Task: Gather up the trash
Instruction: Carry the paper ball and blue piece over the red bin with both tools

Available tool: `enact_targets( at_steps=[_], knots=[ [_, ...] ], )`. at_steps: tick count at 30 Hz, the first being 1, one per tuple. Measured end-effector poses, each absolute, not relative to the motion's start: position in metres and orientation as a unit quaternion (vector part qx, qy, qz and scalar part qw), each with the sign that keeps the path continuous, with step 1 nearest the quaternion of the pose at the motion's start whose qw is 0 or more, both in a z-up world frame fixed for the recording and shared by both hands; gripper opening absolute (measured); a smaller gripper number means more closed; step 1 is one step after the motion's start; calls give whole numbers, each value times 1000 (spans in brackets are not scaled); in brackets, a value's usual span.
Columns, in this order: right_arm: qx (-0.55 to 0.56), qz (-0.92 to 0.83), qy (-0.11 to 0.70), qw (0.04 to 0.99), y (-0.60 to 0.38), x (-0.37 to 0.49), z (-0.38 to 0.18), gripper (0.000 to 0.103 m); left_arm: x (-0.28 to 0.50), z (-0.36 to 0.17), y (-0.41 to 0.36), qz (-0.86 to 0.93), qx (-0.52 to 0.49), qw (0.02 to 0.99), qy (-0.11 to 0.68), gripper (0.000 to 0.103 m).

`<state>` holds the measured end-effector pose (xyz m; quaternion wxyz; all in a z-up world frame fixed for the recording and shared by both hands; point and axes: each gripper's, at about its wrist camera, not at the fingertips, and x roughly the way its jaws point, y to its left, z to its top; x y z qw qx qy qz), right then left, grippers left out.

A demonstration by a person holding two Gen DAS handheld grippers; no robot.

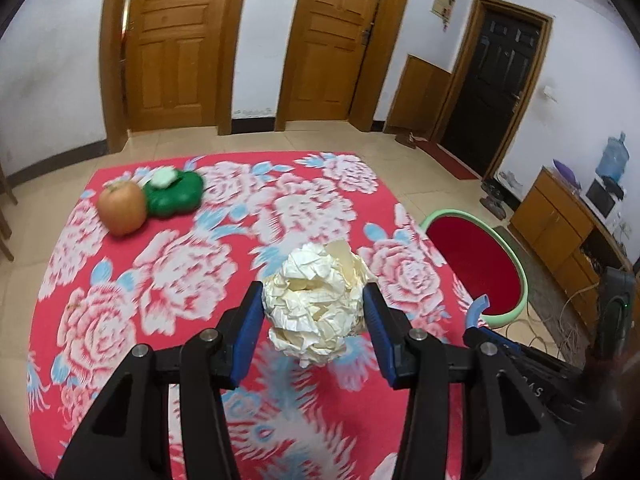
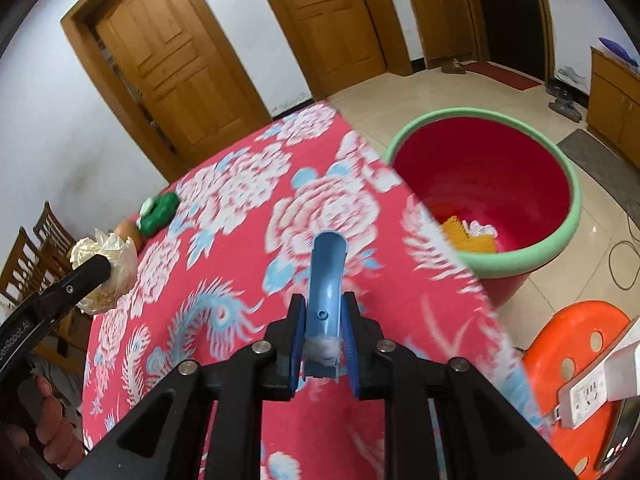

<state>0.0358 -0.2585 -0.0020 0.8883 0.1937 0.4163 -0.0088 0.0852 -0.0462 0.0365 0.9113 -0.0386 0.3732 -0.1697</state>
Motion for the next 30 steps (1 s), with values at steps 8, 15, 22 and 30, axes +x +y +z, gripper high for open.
enact_targets(
  at_steps=[8,15,22,30],
  knots=[
    [215,-30,393,893,-309,40,7,20,109,44,-106,-209,-8,903,375,50],
    [237,-59,384,890,-352,51,4,20,138,34,-164,-235,25,896,376,50],
    [264,-85,387,879,-390,59,-11,20,160,19,-211,-253,44,885,389,50],
    [291,-106,394,865,-417,69,-33,21,174,3,-255,-274,66,872,400,50]
  ],
)
